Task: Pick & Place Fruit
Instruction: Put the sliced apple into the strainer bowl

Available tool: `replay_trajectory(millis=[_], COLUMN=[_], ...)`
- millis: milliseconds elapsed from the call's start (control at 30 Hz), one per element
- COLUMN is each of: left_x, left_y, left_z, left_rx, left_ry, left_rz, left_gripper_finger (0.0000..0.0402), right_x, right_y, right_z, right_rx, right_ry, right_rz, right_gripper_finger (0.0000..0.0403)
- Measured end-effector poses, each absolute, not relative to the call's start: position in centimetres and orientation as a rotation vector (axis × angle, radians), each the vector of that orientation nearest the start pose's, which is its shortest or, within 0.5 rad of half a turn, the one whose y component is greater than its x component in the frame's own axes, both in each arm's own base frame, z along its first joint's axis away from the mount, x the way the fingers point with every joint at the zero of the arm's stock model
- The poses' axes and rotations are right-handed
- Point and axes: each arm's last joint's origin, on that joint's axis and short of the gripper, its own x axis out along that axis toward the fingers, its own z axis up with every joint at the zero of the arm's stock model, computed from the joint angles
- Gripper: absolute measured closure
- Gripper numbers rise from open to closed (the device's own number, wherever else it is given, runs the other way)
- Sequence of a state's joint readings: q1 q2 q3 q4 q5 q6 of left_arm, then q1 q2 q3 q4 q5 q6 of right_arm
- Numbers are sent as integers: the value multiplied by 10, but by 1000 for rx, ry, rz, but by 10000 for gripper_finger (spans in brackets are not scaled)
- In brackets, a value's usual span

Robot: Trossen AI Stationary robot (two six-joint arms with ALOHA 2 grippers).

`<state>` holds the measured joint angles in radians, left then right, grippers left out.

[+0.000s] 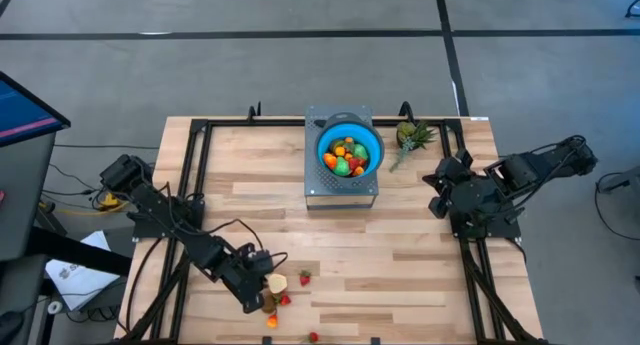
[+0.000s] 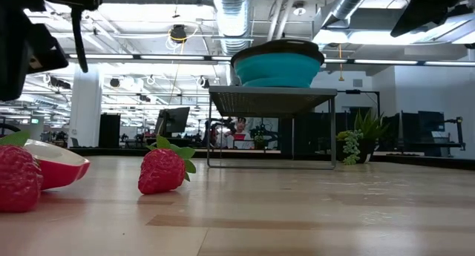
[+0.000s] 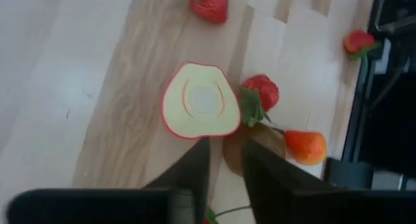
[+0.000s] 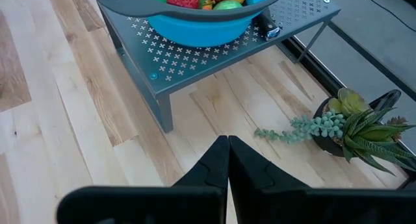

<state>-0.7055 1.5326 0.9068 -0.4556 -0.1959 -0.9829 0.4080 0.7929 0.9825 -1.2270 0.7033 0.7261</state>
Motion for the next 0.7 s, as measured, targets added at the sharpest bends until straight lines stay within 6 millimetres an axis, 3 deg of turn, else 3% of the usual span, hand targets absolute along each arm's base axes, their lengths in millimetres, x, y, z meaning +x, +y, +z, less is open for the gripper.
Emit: replay_trajectory(millis=[533, 600, 700], left_x=[224, 224, 225], left_y=[-183, -183, -183], left_z=[188, 188, 188], left_rx=[-171, -168, -130], left_ry=[1073, 1066, 1039], left_rz=[-94, -92, -75], left_gripper_finger=[30, 9, 15], right_x=[106, 106, 106], right_y=[25, 25, 25], right_z=[318, 318, 318], right_rx=[106, 106, 106], right_ry=[746, 746, 746], right_rz=[-564, -564, -564], right_gripper_finger=[403, 403, 403])
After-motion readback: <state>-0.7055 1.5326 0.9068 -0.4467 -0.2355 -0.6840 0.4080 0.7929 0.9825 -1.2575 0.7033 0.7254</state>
